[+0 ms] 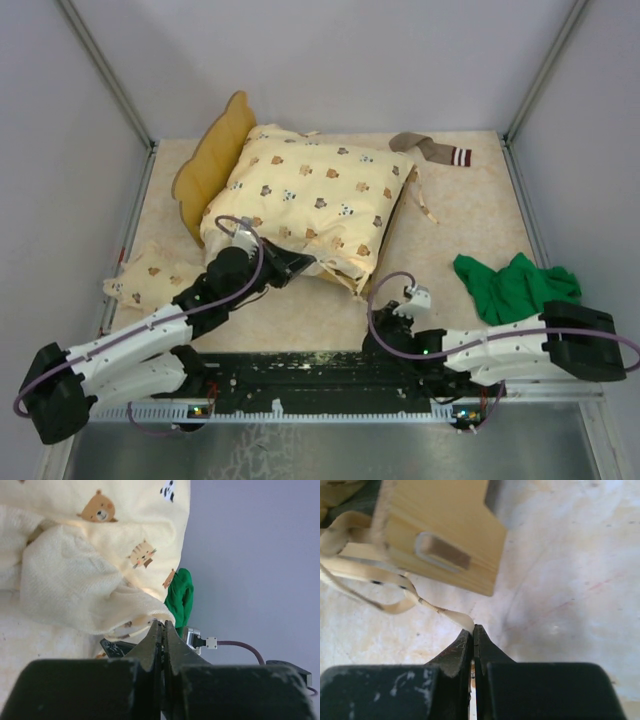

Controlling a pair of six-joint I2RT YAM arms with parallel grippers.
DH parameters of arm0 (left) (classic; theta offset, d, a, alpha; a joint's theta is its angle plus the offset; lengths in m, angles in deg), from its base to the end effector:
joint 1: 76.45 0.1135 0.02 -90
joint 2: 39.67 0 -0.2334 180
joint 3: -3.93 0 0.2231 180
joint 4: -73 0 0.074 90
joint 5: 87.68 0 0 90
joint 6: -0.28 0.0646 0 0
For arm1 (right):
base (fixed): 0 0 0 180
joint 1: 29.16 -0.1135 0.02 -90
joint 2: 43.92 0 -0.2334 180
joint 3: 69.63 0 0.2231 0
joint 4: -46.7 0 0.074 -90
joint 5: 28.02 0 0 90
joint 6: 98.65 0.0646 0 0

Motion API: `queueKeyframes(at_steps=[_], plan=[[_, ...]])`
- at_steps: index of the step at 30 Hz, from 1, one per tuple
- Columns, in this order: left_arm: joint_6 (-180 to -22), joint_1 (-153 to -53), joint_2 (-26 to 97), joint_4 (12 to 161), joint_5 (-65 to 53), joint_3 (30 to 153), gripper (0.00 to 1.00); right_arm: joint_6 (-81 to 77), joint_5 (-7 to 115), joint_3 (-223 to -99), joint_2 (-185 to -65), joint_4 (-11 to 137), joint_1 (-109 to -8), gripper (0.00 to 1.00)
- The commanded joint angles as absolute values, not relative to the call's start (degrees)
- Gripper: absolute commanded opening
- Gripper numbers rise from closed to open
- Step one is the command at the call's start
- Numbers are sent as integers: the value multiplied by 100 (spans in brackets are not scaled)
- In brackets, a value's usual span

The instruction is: Set up the pet bed

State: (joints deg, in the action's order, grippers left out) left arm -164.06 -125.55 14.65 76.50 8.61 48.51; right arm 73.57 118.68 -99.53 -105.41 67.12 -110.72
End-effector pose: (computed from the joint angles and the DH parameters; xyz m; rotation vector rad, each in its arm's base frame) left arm 0.1614 -0.1755 0.2337 -0.5338 1.9768 -1.3736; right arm 0.0778 0.1563 0.1155 0.3879 2.0236 0.5362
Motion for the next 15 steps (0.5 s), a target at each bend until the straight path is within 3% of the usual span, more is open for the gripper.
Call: queueKeyframes(at_steps=[1,10,15], plan=[[-15386,-12224,1181,7312,374,4932,0,7841,12239,-9731,-9852,7437,-11035,0],[-13864,-11197,1152,7903,-848,5536,0,7114,12375,-9257,-8823,7054,-11019,0],[-13127,-11134,1295,8973,-777,6258,0,6032,12318,-9293,-8362,6560,-11011,0]])
